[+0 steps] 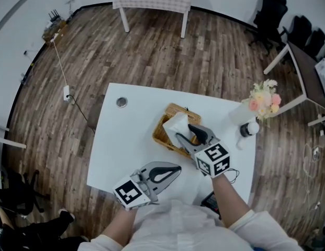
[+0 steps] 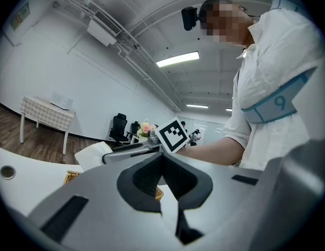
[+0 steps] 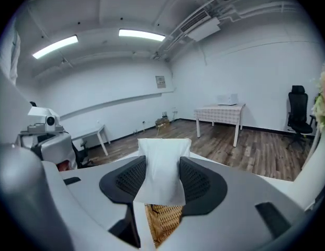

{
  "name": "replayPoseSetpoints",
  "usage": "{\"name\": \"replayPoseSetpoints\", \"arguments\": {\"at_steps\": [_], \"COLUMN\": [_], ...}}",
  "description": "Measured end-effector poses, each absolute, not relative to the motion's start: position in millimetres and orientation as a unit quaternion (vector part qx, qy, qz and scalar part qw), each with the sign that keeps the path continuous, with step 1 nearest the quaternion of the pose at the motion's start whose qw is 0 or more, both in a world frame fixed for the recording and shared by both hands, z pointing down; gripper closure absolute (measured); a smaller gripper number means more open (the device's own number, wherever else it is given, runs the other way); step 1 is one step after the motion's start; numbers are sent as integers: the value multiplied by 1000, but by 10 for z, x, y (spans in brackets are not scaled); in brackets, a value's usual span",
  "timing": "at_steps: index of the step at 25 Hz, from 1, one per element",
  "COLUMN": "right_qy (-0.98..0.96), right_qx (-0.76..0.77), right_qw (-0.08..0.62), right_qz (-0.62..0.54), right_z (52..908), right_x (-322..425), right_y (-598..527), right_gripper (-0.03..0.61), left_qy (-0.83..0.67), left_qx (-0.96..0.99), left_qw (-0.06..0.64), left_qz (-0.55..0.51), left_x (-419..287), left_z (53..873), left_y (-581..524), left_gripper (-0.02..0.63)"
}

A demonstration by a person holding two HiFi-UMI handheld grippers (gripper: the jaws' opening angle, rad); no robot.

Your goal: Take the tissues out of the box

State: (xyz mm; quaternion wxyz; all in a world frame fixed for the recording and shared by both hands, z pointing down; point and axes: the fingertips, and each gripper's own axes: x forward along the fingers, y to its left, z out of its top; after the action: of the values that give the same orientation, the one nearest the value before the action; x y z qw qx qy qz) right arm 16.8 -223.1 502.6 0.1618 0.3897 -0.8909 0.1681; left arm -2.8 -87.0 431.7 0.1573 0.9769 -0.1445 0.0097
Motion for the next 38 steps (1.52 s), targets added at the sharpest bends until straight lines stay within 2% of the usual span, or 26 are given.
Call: {"name": "replayPoseSetpoints", "arguments": {"at_steps": [10,21,38], "right_qy": [-895,-895,-897], "right_qx": [417,425,423], "right_qw": [44,-27,-52], "right_qz": [154,135,117], "right_z": [4455,4047,3866], "right_x": [383,500,490], "right_y": [-2011,-1790,-1741], "right_gripper": [362,362,362], "left_qy": [-137,-124,-121], "left_qx": [979,982,983], "left_qw": [148,141,138], "left_qz": [17,18,25], "left_x": [34,93,75], "left_z": [4277,4210,4184], "left_y": [-802,-767,-715], "left_gripper": [612,614,613]}}
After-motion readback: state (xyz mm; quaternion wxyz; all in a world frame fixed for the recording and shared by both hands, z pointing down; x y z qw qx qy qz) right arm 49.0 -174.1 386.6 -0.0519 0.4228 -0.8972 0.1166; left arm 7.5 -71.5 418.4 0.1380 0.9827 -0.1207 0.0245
